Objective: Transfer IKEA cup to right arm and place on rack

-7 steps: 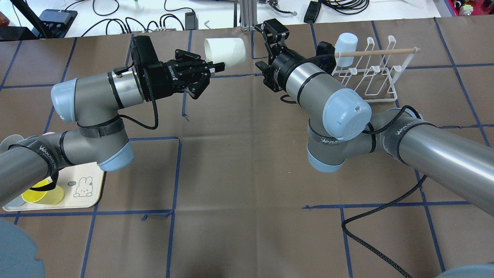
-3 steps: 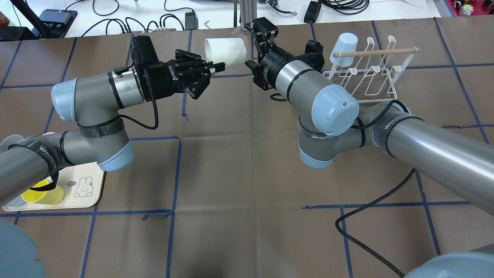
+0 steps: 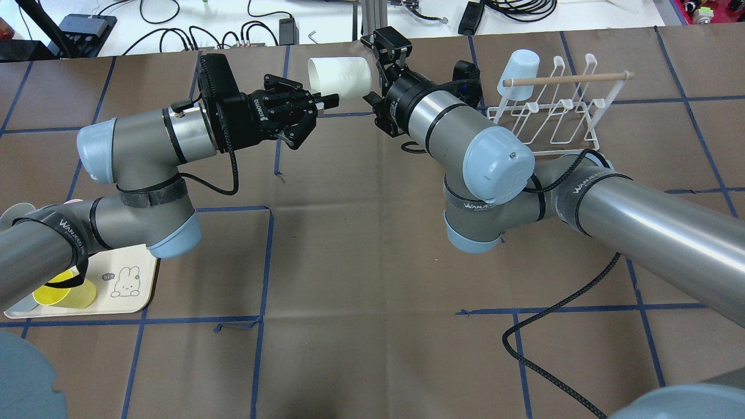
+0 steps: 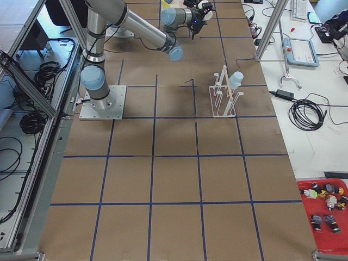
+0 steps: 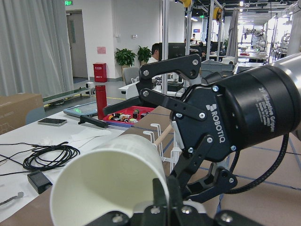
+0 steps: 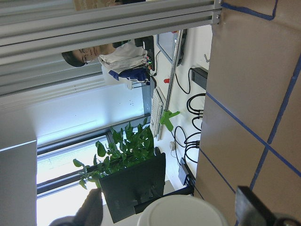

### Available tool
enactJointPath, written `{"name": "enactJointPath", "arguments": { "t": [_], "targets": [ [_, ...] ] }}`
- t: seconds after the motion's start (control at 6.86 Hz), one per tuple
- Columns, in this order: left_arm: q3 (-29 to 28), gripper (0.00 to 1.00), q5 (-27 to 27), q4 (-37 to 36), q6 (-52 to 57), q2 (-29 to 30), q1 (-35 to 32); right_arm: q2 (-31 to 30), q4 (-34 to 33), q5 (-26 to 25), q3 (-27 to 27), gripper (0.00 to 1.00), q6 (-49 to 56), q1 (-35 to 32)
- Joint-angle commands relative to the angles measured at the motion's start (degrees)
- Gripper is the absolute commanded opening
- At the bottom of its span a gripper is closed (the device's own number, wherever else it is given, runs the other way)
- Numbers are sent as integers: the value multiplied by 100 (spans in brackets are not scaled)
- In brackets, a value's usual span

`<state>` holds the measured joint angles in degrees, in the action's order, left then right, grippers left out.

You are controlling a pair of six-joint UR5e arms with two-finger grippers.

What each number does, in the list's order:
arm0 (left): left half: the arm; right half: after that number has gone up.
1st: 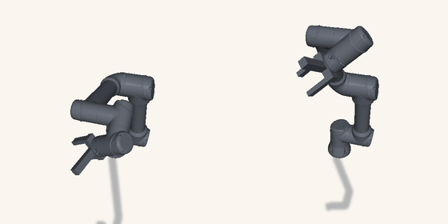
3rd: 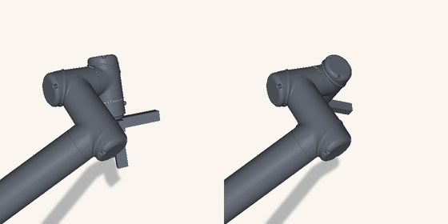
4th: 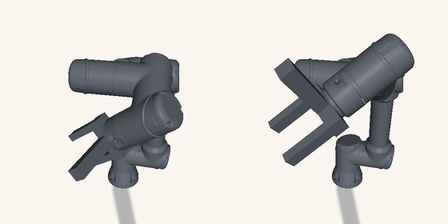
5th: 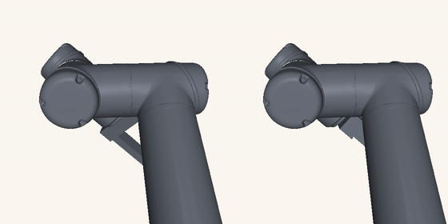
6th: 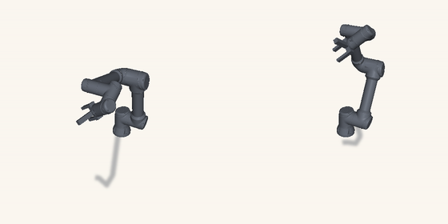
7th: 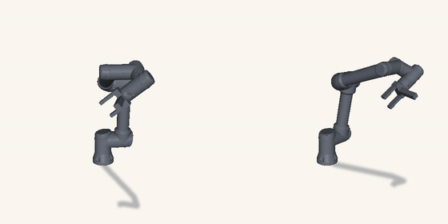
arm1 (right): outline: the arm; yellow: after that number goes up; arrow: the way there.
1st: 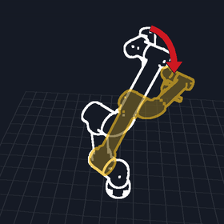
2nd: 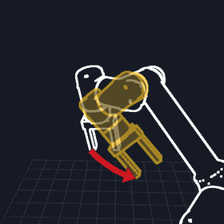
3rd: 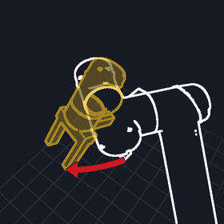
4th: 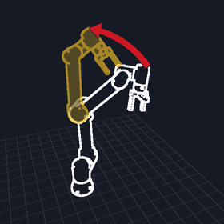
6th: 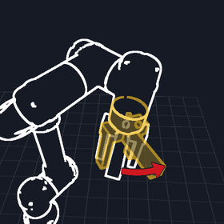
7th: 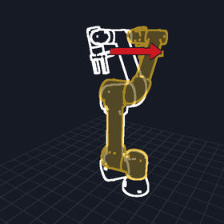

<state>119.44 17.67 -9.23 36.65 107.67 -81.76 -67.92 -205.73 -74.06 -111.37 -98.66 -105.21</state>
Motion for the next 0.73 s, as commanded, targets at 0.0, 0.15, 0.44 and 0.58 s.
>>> {"name": "enactJointPath", "arguments": {
  "t": [0.0,0.15,0.44,0.58],
  "targets": [
    [0,5,9,0,0,0,-7,15,42,-30,97,99,-4,-113],
    [9,5,9,0,0,0,-7,85,51,-30,168,99,-4,-149],
    [9,6,0,0,0,0,-7,147,60,-38,221,98,-4,-210],
    [9,6,0,0,0,0,-7,147,60,-30,230,94,-4,-210]
  ]
}}
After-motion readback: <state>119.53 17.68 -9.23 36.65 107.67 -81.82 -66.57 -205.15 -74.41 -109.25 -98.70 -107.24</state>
